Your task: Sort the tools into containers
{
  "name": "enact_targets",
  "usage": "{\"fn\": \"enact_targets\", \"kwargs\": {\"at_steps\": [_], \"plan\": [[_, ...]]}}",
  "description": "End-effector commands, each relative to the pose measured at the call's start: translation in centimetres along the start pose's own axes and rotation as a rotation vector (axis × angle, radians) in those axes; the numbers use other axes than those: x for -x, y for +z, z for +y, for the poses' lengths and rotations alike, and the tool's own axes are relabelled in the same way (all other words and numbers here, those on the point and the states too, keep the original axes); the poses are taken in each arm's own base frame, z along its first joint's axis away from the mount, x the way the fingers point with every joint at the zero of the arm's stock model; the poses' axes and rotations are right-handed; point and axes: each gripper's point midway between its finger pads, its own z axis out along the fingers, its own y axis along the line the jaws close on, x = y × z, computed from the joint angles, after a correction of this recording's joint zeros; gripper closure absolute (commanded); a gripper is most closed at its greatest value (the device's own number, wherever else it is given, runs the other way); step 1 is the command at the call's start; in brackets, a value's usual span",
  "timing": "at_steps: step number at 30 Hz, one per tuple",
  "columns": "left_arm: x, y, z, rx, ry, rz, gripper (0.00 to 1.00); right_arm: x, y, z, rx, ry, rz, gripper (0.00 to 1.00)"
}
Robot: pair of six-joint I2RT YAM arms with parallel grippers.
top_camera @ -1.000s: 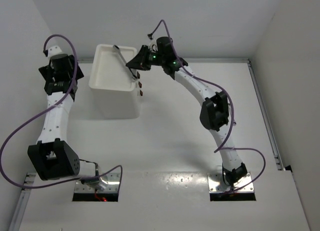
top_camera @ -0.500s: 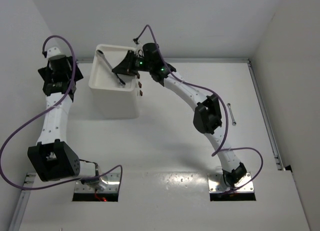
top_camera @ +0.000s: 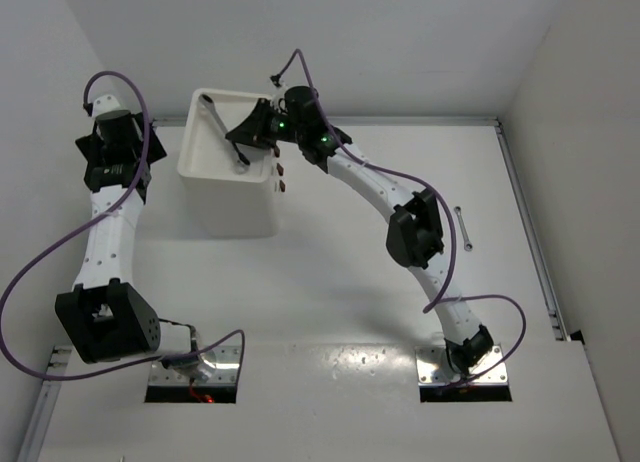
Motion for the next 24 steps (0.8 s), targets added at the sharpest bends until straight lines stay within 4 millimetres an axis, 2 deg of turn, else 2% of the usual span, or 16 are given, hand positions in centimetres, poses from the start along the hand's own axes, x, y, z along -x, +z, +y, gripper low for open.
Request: {"fn": "enact_targets", "kwargs": {"at_steps": [1,5,9,10,15,16,18,19,22,23,24], "plan": [[0.6,-0.4,0.4,-0.001,-0.027,-0.014,0.0,3.4,-1.5,2.0,0.008,-0.06,-0.088,0.93],[0.8,-0.3,0.1,-0.011,-0.027,-0.014,0.0,2.5,-1.4,0.8,-0.024,-0.059,-0.063,0.7],[0.7,-0.3,-0.1,-0.021,-0.027,-0.012,0.0,3.1,-1.6,1.0,-0.032,-0.063,-0.086,0.59],[0.7,-0.3,-0.1,-0.021,-0.027,-0.012,0.0,3.1,-1.6,1.0,-0.033,-0.073,-0.086,0.52],[0.4,0.0,-0.3,-0.029,-0.024,-0.002,0.0,4.0,-2.2,1.9,-0.026,-0.131,-0.116,0.52],[0.4,0.0,-0.3,-0.029,-0.024,-0.002,0.0,4.7,-2.5,3.1,0.001,-0.156,-0.14,0.52],[0.4,0.0,-0.3,-0.029,-0.024,-0.002,0.0,4.7,-2.8,3.1,0.0,-0.197,-0.142,0.52],[0.4,0.0,-0.3,-0.029,-0.024,-0.002,0.0,6.2,-3.6,5.1,0.028,-0.247,-0.194,0.52],[0.7,0.0,-0.5,-0.041,-0.027,-0.01,0.0,8.2,-5.4,6.2,-0.013,-0.421,-0.275,0.47],[0.9,-0.3,-0.5,-0.043,-0.031,-0.018,0.0,8.9,-6.0,5.8,-0.051,-0.455,-0.315,0.44],[1.2,-0.2,-0.7,-0.055,-0.035,-0.028,0.0,10.9,-8.2,7.4,-0.069,-0.54,-0.373,0.41]]}}
